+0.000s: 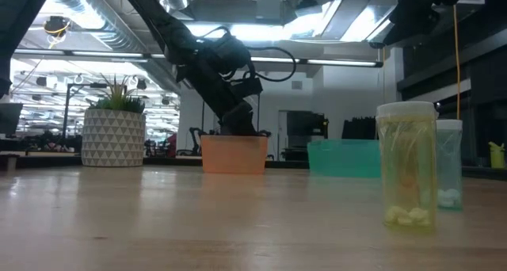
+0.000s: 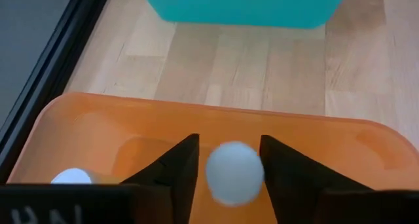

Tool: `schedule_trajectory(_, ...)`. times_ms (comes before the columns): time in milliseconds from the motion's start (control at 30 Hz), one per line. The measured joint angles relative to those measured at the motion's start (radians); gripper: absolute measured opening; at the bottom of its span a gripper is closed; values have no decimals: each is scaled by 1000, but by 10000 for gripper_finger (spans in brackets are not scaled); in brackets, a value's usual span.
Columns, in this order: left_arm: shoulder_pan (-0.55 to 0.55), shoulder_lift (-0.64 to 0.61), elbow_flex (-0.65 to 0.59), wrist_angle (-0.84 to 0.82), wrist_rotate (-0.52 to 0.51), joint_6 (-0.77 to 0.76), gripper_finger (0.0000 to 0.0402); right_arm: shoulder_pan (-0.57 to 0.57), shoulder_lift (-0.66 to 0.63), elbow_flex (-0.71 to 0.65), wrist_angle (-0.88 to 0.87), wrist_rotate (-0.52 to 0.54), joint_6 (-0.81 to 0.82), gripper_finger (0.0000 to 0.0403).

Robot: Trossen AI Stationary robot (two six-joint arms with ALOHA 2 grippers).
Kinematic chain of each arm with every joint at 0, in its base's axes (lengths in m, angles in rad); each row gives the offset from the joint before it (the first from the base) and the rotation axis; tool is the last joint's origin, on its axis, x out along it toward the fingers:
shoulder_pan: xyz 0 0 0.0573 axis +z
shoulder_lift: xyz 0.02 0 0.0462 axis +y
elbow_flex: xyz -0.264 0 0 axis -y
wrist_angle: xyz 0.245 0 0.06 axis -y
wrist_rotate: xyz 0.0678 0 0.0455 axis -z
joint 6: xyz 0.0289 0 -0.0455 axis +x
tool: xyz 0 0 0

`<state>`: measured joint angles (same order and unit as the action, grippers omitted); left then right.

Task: Pick and place medicine bottles into bin by pill shape (circle, oval)
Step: Put the small blue pill bottle into the orange bin, then put the small yellow pill bottle into the orange bin

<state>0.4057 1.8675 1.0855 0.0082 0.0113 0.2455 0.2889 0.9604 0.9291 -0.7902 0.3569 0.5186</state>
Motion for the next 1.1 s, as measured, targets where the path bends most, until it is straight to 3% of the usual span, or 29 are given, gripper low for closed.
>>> schedule_trajectory(267,0,-20,0,3,0,0,165,0,0,0,-1,-2,0,289)
schedule_trajectory(533,-46,-183,0,3,5,-103,163,0,0,0,-3,-2,0,289)
schedule_trajectory(700,-176,-336,0,-14,124,-219,163,0,0,0,-8,-2,2,289)
schedule_trajectory(867,-354,-424,1,-71,139,-289,163,0,0,0,-10,-16,6,289)
schedule_trajectory(967,-465,-424,2,-96,112,-309,163,0,0,0,-19,-39,60,289)
schedule_trajectory(1100,-616,-347,0,-95,-16,-369,163,0,0,-3,-19,-53,98,289)
